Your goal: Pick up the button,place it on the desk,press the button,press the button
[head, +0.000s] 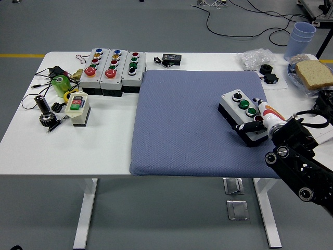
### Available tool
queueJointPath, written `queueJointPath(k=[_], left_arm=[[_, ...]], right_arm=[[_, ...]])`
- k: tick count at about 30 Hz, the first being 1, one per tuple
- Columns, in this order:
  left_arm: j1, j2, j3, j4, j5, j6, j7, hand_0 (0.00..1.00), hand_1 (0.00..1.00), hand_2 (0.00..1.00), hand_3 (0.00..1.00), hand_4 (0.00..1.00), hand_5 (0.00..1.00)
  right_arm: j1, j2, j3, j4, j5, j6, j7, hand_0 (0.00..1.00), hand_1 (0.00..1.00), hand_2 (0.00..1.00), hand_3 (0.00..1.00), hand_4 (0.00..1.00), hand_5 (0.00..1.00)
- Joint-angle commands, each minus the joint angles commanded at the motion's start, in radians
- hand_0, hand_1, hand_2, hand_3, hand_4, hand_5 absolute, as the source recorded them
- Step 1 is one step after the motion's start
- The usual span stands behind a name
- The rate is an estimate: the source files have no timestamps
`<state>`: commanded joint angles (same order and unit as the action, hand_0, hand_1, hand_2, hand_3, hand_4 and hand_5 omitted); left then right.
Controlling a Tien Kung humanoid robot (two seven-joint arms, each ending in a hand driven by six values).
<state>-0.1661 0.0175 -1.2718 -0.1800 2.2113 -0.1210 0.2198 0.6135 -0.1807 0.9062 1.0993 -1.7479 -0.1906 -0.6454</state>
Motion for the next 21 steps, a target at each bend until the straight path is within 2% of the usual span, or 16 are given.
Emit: queueJointPath(k=[2,3,8,9,14,15,20,21], left_arm=[[0.0,0.0,0.0,0.0,0.0,0.0,0.0,0.65,0.646,0.638,0.545,0.308,0.846],[0.0,0.0,0.0,0.0,0.0,0.0,-0.001,0.65,0.647,0.638,0.545,0.308,0.85],[0.0,0.0,-0.001,0.0,0.0,0.0,-0.001,0.65,0.647,0.638,0.545,0.308,0.85],[0.0,0.0,-0.001,0.0,0.0,0.0,-0.001,0.65,0.647,0.638,0.545,0.306,0.848],[0.0,0.0,-0.002,0.0,0.0,-0.002,-0.001,0.65,0.647,0.638,0.545,0.306,0.848],[0.0,0.0,-0.003,0.0,0.0,-0.002,-0.001,0.65,0.647,0.638,0.545,0.307,0.845],[-0.001,0.0,-0.006,0.0,0.003,-0.003,-0.002,0.65,0.647,0.638,0.545,0.307,0.845],[-0.001,0.0,-0.007,0.0,0.003,-0.003,-0.002,0.65,0.647,0.638,0.544,0.309,0.85]], right_arm=[[0.001,-0.001,-0.004,-0.003,-0.016,0.001,0.0,0.6,0.622,0.801,0.921,0.964,0.149],[0.001,-0.001,-0.005,-0.003,-0.029,-0.001,0.0,0.399,0.448,0.636,0.81,0.904,0.072],[0.005,-0.006,-0.006,-0.003,-0.078,-0.013,0.0,0.399,0.448,0.636,0.81,0.904,0.072],[0.006,-0.009,-0.007,-0.003,-0.081,-0.011,0.0,0.276,0.328,0.511,0.672,0.826,0.002],[0.005,-0.023,-0.006,0.0,-0.088,-0.009,0.0,0.276,0.328,0.511,0.672,0.826,0.002],[0.004,-0.026,-0.006,0.001,-0.088,-0.008,0.0,0.2,0.258,0.471,0.556,0.792,0.002],[-0.007,-0.06,-0.017,0.049,-0.081,-0.04,0.011,0.2,0.258,0.471,0.556,0.792,0.002],[-0.008,-0.065,-0.019,0.057,-0.078,-0.046,0.015,0.145,0.202,0.442,0.522,0.745,0.002]])
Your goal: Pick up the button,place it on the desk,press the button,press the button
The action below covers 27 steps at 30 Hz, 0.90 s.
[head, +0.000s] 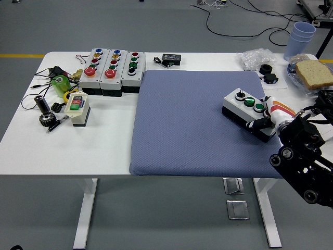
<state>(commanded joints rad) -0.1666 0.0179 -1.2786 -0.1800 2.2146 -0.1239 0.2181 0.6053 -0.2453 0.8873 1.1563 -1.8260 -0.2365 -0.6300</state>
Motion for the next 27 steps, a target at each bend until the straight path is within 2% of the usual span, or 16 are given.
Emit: queueJointPath(k=[4,10,15,18,27], left_arm=[[0.001,0.0,0.0,0.0,0.002,0.0,-0.001,0.65,0.647,0.638,0.544,0.309,0.85],[0.005,-0.001,-0.003,0.0,0.009,-0.002,-0.001,0.651,0.647,0.638,0.545,0.306,0.846],[0.009,-0.002,0.0,0.0,0.009,-0.003,-0.001,0.651,0.647,0.638,0.545,0.308,0.845],[0.011,-0.002,0.0,0.0,0.009,-0.003,-0.001,0.65,0.647,0.638,0.545,0.309,0.848],[0.015,-0.002,0.004,0.0,0.005,-0.002,0.0,0.651,0.647,0.638,0.544,0.309,0.85]], right_arm=[[-0.008,-0.033,-0.018,0.053,0.03,-0.017,0.108,0.145,0.202,0.442,0.522,0.745,0.002],[-0.012,-0.087,-0.077,0.129,0.05,0.079,0.354,0.135,0.191,0.423,0.52,0.724,0.002],[0.001,-0.1,-0.13,0.136,0.034,0.145,0.533,0.141,0.183,0.425,0.523,0.707,0.002],[0.015,-0.096,-0.154,0.117,-0.003,0.182,0.579,0.151,0.178,0.426,0.525,0.708,0.002],[0.025,-0.076,-0.176,0.066,-0.063,0.239,0.617,0.184,0.183,0.443,0.538,0.721,0.002]])
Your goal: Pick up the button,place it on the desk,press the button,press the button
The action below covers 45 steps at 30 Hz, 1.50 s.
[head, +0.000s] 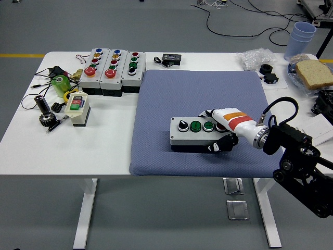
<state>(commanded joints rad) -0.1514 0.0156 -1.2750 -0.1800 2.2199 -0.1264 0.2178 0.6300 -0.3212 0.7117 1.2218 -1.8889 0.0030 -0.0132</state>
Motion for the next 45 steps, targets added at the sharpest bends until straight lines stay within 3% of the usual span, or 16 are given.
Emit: queueJointPath(k=[2,3,8,9,14,15,20,21,23,27,32,37,38,39,44,45], left_arm=[[0.001,0.0,0.002,0.0,0.002,0.0,-0.001,0.651,0.647,0.638,0.544,0.309,0.85],[0.001,0.0,0.002,0.0,0.003,0.0,-0.001,0.65,0.647,0.638,0.544,0.307,0.843],[0.001,0.0,0.002,0.0,0.004,0.0,-0.001,0.65,0.647,0.638,0.544,0.307,0.843],[0.0,0.0,0.001,0.0,0.004,0.0,-0.001,0.651,0.647,0.64,0.545,0.306,0.844],[-0.005,0.001,0.0,0.0,0.001,0.0,-0.001,0.651,0.647,0.64,0.545,0.306,0.844],[-0.006,0.001,-0.002,0.0,0.002,0.0,-0.001,0.65,0.647,0.64,0.544,0.308,0.848],[-0.01,0.002,-0.004,0.0,0.0,0.0,-0.001,0.65,0.647,0.64,0.544,0.308,0.848],[-0.01,0.002,-0.004,0.0,0.0,0.0,-0.001,0.65,0.647,0.638,0.543,0.306,0.848],[-0.011,0.002,-0.005,0.0,-0.001,0.0,0.0,0.65,0.647,0.638,0.543,0.306,0.848],[-0.013,0.003,-0.004,0.0,0.0,0.0,-0.001,0.65,0.647,0.639,0.544,0.307,0.848],[-0.011,0.002,-0.006,0.0,0.002,0.002,-0.001,0.65,0.647,0.639,0.544,0.307,0.848],[-0.012,0.003,-0.003,0.0,0.005,0.001,-0.002,0.65,0.647,0.639,0.544,0.306,0.845],[-0.011,0.003,-0.003,0.0,0.004,0.002,0.0,0.65,0.647,0.639,0.544,0.306,0.845],[-0.012,0.004,-0.004,0.0,0.004,0.003,0.001,0.65,0.647,0.639,0.545,0.307,0.847],[-0.013,0.005,-0.003,0.0,0.006,0.004,0.001,0.65,0.647,0.639,0.545,0.307,0.847],[-0.013,0.005,-0.003,0.0,0.005,0.004,0.001,0.65,0.647,0.638,0.544,0.305,0.844]], right_arm=[[0.0,0.003,0.004,-0.003,-0.013,0.026,-0.008,0.184,0.183,0.443,0.538,0.721,0.002],[-0.001,0.005,0.01,-0.004,-0.029,0.044,-0.015,0.378,0.324,0.51,0.627,0.847,0.044],[-0.005,0.005,0.024,0.003,-0.044,0.075,-0.015,0.378,0.324,0.51,0.627,0.847,0.044],[-0.006,0.005,0.027,0.007,-0.045,0.082,-0.019,0.828,0.687,0.794,0.854,0.94,0.054],[-0.01,0.003,0.051,0.027,-0.043,0.105,-0.044,0.828,0.687,0.794,0.854,0.94,0.054],[-0.011,0.003,0.055,0.03,-0.041,0.108,-0.048,0.908,0.788,0.909,0.927,0.945,0.035],[-0.012,0.002,0.072,0.038,-0.024,0.137,-0.068,0.908,0.788,0.909,0.927,0.945,0.035],[-0.012,0.001,0.074,0.038,-0.023,0.146,-0.072,0.935,0.841,0.953,0.957,0.952,0.031],[-0.015,0.0,0.082,0.042,-0.022,0.154,-0.075,0.935,0.841,0.953,0.957,0.952,0.031],[-0.038,-0.005,0.112,0.081,-0.013,0.152,-0.075,0.942,0.856,0.962,0.96,0.956,0.03],[-0.1,-0.003,0.187,0.186,0.018,0.122,-0.069,0.942,0.856,0.962,0.96,0.956,0.03],[-0.145,-0.019,0.246,0.261,-0.009,0.074,-0.09,0.926,0.828,0.944,0.95,0.954,0.048],[-0.161,-0.032,0.265,0.284,-0.031,0.044,-0.101,0.926,0.828,0.944,0.95,0.954,0.048],[-0.172,-0.043,0.278,0.299,-0.046,0.024,-0.108,0.586,0.481,0.668,0.767,0.949,0.093],[-0.208,-0.087,0.312,0.338,-0.034,-0.034,-0.129,0.586,0.481,0.668,0.767,0.949,0.093],[-0.213,-0.092,0.315,0.341,-0.026,-0.035,-0.132,0.262,0.045,0.311,0.654,0.912,0.286]])
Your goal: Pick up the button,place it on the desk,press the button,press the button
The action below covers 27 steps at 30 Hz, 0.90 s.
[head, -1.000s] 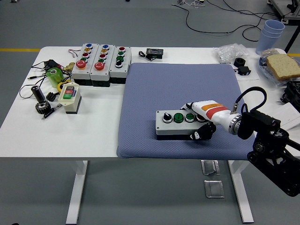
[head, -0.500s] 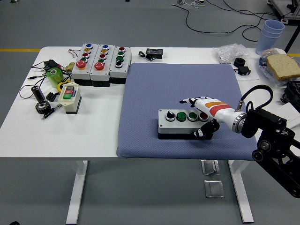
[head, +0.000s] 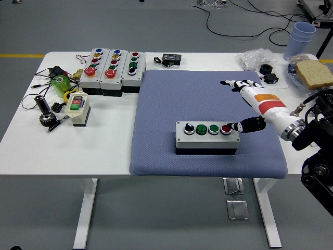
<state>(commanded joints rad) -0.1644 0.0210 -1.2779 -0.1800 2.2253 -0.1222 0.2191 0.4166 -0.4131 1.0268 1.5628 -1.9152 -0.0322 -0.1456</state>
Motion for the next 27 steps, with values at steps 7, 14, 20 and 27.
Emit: queueJointPath(k=[7,14,20,27], left_arm=[[0.0,0.0,0.001,0.0,0.002,0.0,-0.001,0.65,0.646,0.638,0.544,0.306,0.843],[0.001,-0.001,0.001,0.0,0.003,0.001,-0.001,0.651,0.647,0.638,0.544,0.307,0.847],[0.001,-0.001,0.001,0.0,0.006,0.0,-0.002,0.651,0.647,0.639,0.544,0.309,0.847],[0.006,-0.002,0.0,0.0,0.011,0.0,-0.002,0.651,0.647,0.639,0.544,0.307,0.847]], right_arm=[[-0.034,-0.014,0.003,0.008,0.072,0.019,-0.047,0.137,0.002,0.208,0.65,0.913,0.452],[-0.044,-0.012,-0.006,0.004,0.078,0.066,-0.084,0.134,0.002,0.202,0.648,0.914,0.5],[-0.045,-0.011,-0.011,0.001,0.068,0.093,-0.095,0.129,0.002,0.194,0.646,0.92,0.544],[-0.063,-0.017,-0.017,0.007,0.069,0.103,-0.095,0.131,0.002,0.193,0.642,0.917,0.558]])
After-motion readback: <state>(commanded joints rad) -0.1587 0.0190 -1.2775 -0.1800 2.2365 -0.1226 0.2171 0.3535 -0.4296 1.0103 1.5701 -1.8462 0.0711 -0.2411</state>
